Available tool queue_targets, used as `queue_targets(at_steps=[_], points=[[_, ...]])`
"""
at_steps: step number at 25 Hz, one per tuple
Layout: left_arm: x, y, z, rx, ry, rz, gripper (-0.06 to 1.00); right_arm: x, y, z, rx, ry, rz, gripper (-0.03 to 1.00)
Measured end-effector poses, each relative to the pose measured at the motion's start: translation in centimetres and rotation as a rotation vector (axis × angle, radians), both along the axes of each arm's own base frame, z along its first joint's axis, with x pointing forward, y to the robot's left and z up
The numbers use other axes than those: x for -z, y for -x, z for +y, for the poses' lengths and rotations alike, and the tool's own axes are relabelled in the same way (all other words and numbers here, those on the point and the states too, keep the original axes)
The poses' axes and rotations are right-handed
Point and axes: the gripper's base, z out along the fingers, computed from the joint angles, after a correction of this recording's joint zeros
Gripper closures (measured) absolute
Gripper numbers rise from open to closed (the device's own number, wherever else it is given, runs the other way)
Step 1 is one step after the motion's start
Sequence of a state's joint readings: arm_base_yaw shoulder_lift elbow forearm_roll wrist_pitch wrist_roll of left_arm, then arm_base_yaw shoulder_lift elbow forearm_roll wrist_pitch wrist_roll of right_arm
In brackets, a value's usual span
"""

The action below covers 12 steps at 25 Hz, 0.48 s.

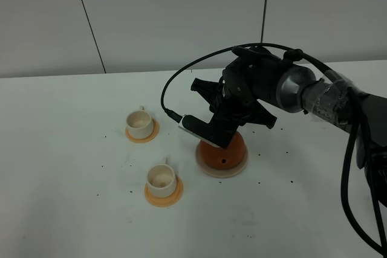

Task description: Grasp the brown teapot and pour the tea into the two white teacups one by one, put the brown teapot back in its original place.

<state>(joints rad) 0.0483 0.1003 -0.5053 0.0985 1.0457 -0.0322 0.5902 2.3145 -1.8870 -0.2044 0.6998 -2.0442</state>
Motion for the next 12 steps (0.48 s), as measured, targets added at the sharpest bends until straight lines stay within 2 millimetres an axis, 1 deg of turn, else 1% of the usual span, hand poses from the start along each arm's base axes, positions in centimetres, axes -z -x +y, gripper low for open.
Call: queue_targets(at_steps=[6,12], points=[[0.0,0.0,0.0,0.0,0.0,0.0,0.71,0.01,0.33,0.5,-0.011,0.0,0.001,0.72],[0.0,0.0,0.0,0.0,0.0,0.0,0.71,0.07,0.46,0.49,-0.01,0.009,0.012,0.72]])
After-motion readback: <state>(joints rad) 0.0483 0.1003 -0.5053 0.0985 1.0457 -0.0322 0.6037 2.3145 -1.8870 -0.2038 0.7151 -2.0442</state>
